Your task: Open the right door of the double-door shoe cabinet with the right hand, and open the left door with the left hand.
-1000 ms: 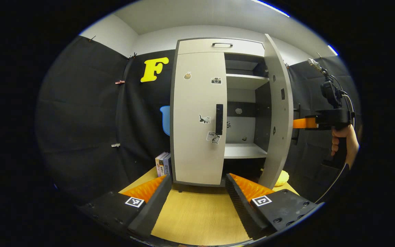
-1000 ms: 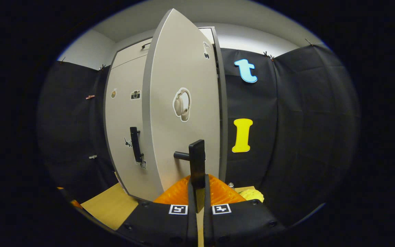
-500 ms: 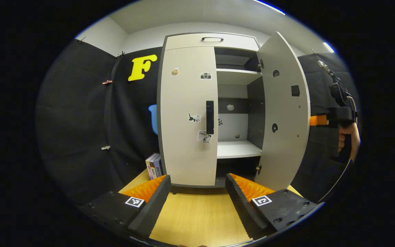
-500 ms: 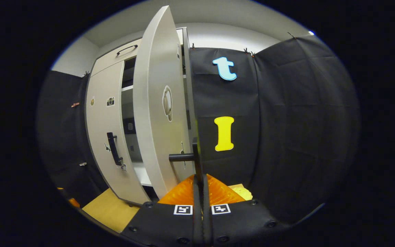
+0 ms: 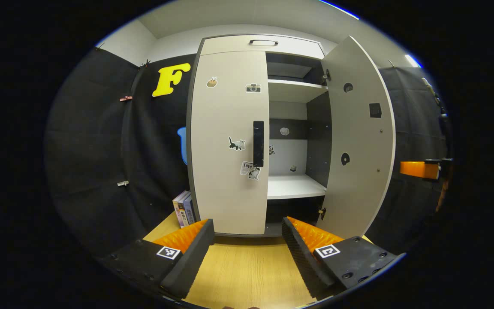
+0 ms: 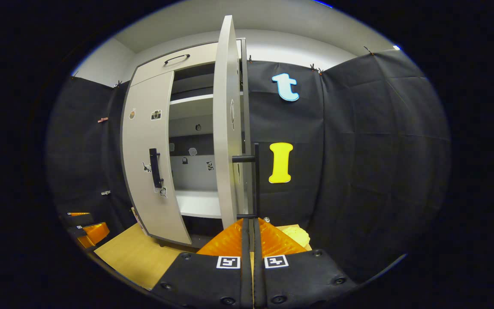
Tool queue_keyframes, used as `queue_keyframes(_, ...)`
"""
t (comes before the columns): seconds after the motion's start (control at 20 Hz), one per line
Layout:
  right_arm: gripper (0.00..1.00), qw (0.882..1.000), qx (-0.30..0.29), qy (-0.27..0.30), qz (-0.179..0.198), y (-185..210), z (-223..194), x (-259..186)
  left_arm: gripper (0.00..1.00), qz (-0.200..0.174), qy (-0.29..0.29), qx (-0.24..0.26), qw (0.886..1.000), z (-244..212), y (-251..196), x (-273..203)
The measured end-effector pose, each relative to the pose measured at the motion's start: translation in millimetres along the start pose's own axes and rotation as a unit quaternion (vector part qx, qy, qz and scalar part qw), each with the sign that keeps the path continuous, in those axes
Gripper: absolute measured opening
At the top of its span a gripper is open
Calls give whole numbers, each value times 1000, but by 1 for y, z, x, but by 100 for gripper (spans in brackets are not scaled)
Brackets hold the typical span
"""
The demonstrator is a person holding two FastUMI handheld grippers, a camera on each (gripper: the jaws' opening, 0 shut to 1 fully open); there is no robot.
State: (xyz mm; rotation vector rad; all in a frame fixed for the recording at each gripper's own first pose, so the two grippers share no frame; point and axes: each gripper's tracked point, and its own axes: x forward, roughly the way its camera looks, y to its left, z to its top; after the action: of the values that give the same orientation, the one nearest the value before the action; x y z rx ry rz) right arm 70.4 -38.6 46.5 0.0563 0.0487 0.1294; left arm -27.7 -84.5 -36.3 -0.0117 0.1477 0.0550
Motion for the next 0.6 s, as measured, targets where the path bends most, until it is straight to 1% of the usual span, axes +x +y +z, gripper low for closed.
queue_keyframes(0.05, 6, 1000, 8, -5, 6, 6, -1, -8, 98, -1, -2, 0, 1000, 3, 1, 7)
queue_keyframes(0.2, 10, 1000, 12, -4, 7, 14, -8, -22, 98, -8, -12, 9, 1000, 16, 1, 32)
queue_keyframes(0.25, 21, 1000, 15, 0, 13, 22, -15, -28, 98, -10, -12, 8, 1000, 18, 0, 41)
queue_keyframes(0.35, 45, 999, 20, 17, 24, 42, -34, -41, 98, -16, -7, -14, 1000, 22, -2, 62)
queue_keyframes(0.4, 48, 999, 19, 25, 32, 53, -43, -44, 98, -20, -13, -23, 999, 30, -3, 72)
queue_keyframes(0.45, 59, 999, 14, 36, 38, 64, -52, -45, 98, -19, -23, -24, 999, 39, -2, 82)
queue_keyframes(0.55, 100, 998, -2, 59, 39, 77, -71, -49, 98, -16, -41, -11, 999, 56, 2, 104)
queue_keyframes(0.6, 100, 997, 0, 61, 37, 84, -76, -51, 99, -15, -49, -3, 999, 65, 3, 115)
